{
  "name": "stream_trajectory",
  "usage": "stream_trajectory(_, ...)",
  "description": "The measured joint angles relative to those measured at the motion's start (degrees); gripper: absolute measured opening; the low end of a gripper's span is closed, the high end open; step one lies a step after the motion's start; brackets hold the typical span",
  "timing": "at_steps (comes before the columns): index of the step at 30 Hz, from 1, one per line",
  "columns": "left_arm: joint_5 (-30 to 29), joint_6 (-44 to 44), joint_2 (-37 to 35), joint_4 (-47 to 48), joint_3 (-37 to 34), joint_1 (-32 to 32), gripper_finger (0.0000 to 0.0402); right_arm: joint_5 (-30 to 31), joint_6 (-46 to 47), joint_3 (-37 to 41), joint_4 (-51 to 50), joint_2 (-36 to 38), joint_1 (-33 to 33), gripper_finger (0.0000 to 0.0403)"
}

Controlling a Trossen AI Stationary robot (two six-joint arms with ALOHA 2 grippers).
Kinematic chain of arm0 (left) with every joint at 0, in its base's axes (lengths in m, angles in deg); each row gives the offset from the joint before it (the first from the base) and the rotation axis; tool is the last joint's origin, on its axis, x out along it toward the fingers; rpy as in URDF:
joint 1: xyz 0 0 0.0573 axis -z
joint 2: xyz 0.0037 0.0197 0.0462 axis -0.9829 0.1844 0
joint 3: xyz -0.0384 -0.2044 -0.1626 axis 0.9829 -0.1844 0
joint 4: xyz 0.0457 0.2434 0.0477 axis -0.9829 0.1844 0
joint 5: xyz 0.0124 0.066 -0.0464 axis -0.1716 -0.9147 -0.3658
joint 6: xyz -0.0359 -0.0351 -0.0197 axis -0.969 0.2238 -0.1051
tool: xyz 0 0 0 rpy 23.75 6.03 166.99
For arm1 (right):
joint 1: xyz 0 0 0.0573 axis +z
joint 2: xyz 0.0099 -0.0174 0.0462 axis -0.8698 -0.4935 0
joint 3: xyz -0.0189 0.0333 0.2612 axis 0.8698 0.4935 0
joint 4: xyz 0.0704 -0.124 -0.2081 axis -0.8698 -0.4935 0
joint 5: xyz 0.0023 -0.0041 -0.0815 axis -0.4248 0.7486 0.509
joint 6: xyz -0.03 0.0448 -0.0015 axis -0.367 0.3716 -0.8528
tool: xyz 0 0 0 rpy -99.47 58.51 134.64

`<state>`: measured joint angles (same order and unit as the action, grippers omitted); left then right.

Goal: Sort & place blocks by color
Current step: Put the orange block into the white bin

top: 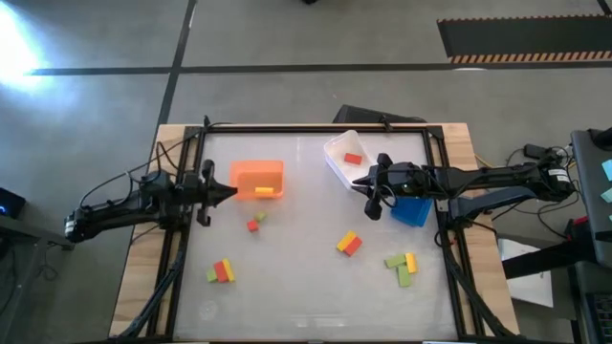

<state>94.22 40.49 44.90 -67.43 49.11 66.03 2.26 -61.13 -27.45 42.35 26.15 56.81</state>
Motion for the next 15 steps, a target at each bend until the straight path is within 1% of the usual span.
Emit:
stream_trajectory(5,0.91,-1.54,-0.22,-4.31,-1.74,0.0,0.0,0.01,-0.24,0.0,0.01,0.0,0.0,0.0059)
stream_trajectory(9,3.67,-4.15,0.65,-7.68,-2.72,0.59,0.0,0.02,-0.42,0.0,0.24,0.0,0.0,0.0059)
stream_trajectory(15,3.91,-4.09,1.3,-9.93,-3.27,3.19,0.0,0.02,-0.58,0.0,0.24,0.0,0.0,0.0059)
